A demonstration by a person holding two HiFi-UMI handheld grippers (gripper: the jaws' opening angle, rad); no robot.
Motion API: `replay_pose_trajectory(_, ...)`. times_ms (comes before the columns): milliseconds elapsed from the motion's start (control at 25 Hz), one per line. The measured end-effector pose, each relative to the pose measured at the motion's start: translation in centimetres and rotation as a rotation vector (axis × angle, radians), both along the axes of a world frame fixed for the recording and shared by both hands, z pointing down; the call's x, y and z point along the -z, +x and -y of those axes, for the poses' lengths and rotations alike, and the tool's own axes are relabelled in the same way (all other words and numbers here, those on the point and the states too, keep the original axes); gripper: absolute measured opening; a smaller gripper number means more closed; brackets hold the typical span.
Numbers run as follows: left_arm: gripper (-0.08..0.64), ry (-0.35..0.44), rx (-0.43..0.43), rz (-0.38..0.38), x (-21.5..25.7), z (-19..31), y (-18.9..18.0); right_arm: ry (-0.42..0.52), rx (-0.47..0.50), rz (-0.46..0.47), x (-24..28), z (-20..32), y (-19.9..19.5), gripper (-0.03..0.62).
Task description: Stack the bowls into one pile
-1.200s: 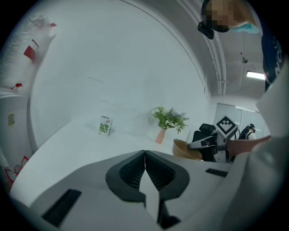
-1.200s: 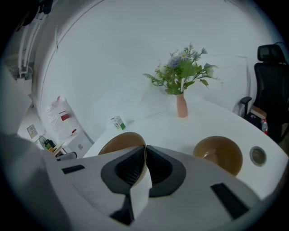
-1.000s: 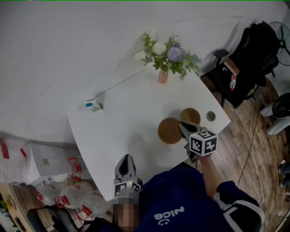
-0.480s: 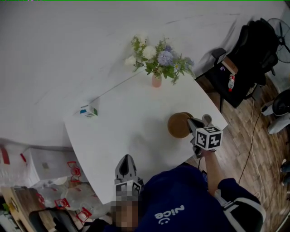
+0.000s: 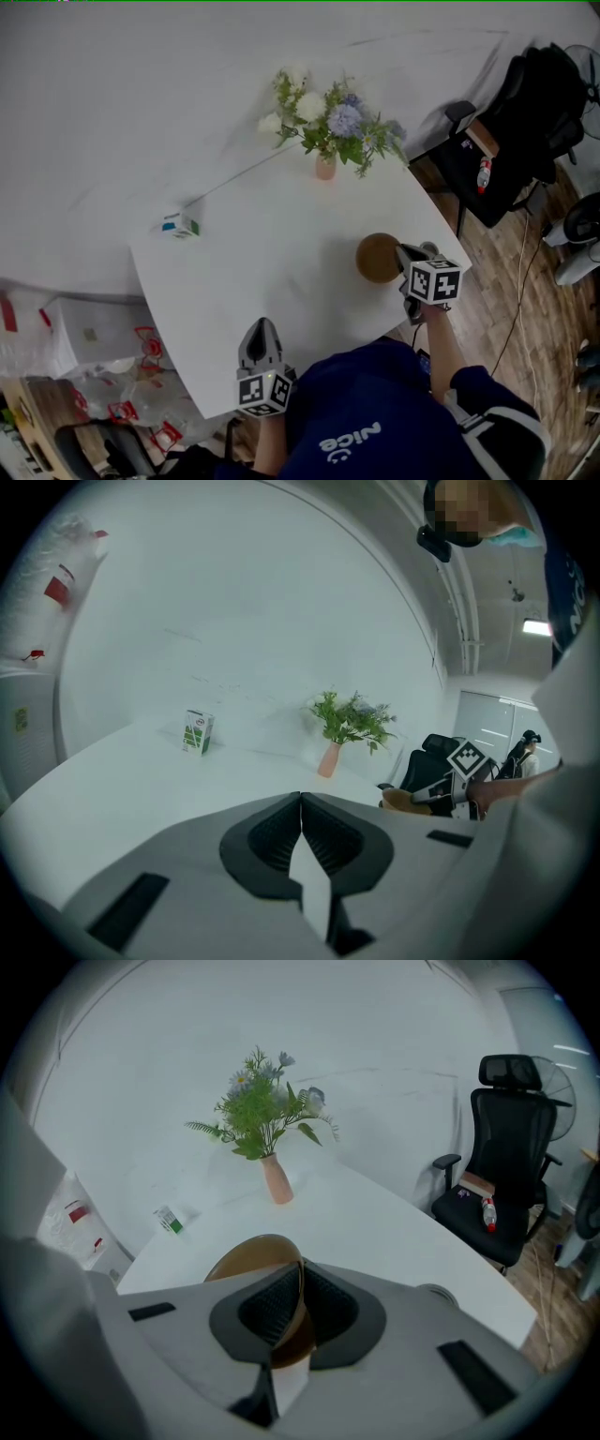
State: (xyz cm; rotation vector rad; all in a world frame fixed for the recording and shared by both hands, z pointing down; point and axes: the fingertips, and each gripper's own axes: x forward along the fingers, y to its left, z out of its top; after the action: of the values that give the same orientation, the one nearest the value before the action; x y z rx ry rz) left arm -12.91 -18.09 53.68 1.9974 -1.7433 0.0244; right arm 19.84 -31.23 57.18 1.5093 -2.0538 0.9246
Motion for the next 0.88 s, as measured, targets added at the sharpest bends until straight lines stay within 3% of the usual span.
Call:
replay_pose_trajectory(640, 0.018, 0.003, -0.003, 0.023, 0.2, 0.3, 1.5, 0.01, 0.005, -0.054, -1.9, 0.2, 0.9, 0.038)
replay_pose_trajectory(880, 0.018, 0.018, -0.005, 0.033, 0.7, 0.2, 1.9, 0.052, -0.003, -0.042, -0.7, 0.6, 1.4, 0.152)
